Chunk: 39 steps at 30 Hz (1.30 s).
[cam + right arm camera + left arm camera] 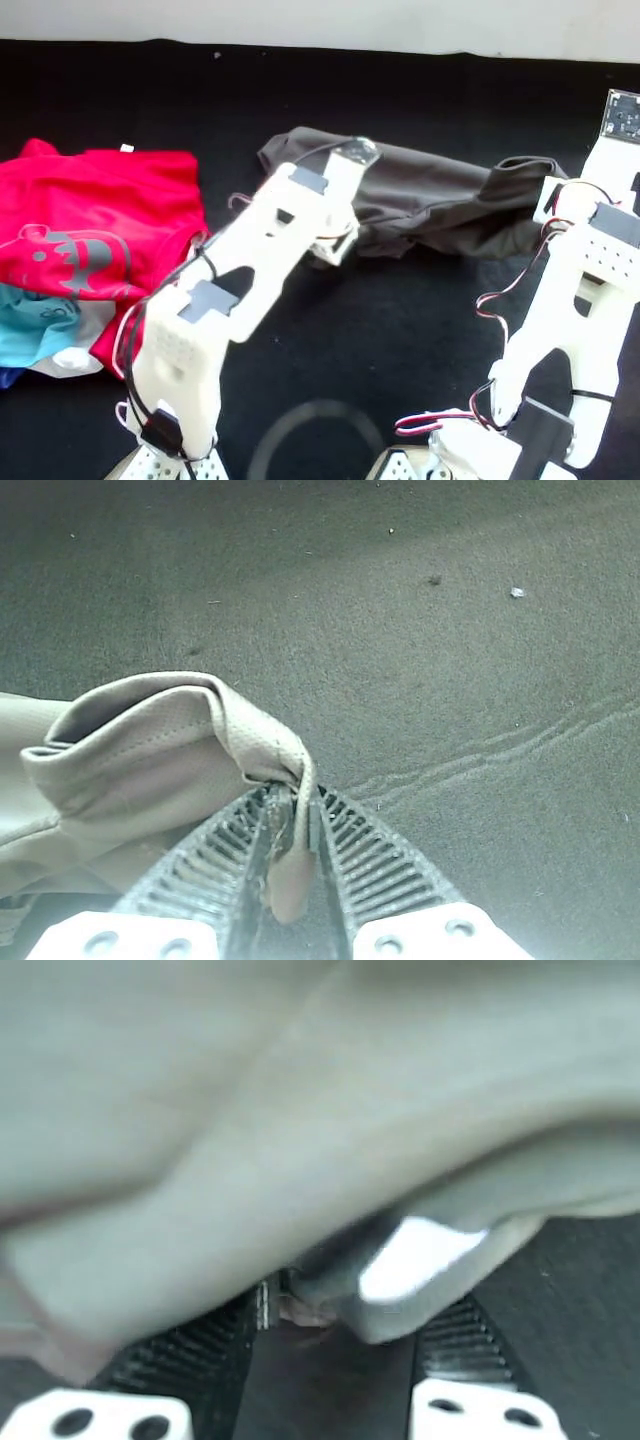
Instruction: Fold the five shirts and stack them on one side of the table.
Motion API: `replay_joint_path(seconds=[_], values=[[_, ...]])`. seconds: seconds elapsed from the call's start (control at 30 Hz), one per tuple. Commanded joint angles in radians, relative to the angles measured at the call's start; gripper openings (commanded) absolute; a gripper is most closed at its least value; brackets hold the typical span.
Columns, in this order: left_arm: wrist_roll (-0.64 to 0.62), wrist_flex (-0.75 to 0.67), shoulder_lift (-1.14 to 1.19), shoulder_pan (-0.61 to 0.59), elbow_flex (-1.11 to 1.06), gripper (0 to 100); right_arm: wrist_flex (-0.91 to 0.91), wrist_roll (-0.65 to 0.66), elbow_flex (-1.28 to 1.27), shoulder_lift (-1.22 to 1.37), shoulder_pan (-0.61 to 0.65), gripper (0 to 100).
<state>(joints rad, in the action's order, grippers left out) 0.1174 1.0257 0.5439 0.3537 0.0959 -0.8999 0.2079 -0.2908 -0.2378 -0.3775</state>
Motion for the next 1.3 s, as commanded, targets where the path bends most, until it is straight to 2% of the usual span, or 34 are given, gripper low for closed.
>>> replay_joint_path(seconds=[0.0,0.13,0.27,0.7,1.0,1.27], values=[[0.084,-0.048,-0.045,-0.038,-0.024,22,0.012,-0.003,-0.008,-0.050,0.002,0.6],[0.107,-0.043,-0.054,-0.030,-0.018,19,0.016,-0.003,-0.038,-0.048,0.012,0.6],[0.107,-0.011,-0.074,-0.024,0.028,1,0.018,-0.003,-0.044,-0.053,0.010,0.6],[0.110,0.505,-0.337,-0.047,0.311,1,0.012,-0.009,-0.007,-0.119,0.005,0.6],[0.147,0.683,-0.533,-0.108,0.490,1,0.012,-0.011,0.096,-0.358,0.002,0.6],[0.167,0.684,-0.757,-0.107,0.579,1,0.016,-0.009,0.283,-0.456,0.002,0.6]])
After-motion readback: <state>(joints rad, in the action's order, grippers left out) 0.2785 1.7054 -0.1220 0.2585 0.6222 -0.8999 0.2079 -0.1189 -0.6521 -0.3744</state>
